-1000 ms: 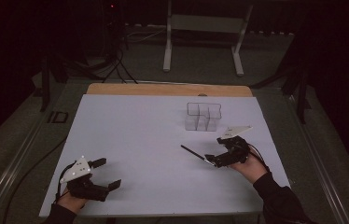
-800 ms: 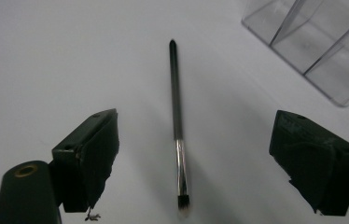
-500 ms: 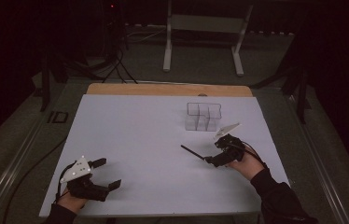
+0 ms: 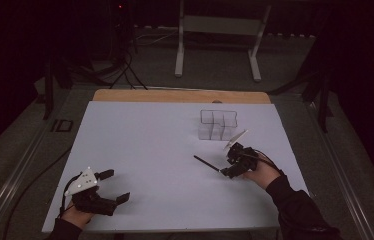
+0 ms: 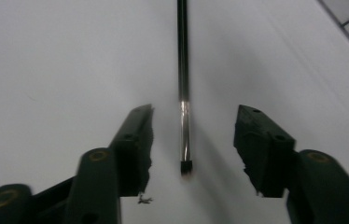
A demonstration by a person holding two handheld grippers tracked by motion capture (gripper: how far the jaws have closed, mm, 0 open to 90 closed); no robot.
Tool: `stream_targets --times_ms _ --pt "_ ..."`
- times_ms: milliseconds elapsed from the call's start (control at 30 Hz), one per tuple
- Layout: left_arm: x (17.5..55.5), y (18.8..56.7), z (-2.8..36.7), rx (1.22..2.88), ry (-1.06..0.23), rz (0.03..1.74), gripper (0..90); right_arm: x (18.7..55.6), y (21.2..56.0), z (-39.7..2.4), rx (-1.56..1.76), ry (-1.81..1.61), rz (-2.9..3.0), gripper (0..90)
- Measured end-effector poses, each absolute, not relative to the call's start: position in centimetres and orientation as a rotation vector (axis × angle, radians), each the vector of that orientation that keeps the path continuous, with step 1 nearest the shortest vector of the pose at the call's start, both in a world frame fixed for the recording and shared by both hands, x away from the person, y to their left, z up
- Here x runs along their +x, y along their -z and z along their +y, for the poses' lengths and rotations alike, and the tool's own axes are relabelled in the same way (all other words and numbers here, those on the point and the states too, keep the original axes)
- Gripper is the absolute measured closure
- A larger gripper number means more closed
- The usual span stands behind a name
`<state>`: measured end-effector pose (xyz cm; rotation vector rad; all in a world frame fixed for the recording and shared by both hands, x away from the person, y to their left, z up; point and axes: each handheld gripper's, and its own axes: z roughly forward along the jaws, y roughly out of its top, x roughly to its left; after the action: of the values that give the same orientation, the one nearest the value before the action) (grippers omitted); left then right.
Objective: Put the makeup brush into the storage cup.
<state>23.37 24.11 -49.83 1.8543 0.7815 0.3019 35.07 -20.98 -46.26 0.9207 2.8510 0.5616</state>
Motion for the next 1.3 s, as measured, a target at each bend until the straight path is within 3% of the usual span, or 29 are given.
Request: stream_targets --times_ms 400,1033,1300 --pt "23.4 49.9 24.1 1.854 -0.298 0.784 1.0 35.4 47.5 -19.9 0.912 -0.416 2.899 65.6" --pt "23.4 49.9 24.1 1.853 -0.294 0.788 1.0 36.0 48.9 -18.8 0.931 -0.285 2.929 73.6" --pt "23.4 49.9 24.1 1.855 -0.293 0.787 1.0 35.6 49.0 -18.1 0.853 -0.223 2.927 82.6"
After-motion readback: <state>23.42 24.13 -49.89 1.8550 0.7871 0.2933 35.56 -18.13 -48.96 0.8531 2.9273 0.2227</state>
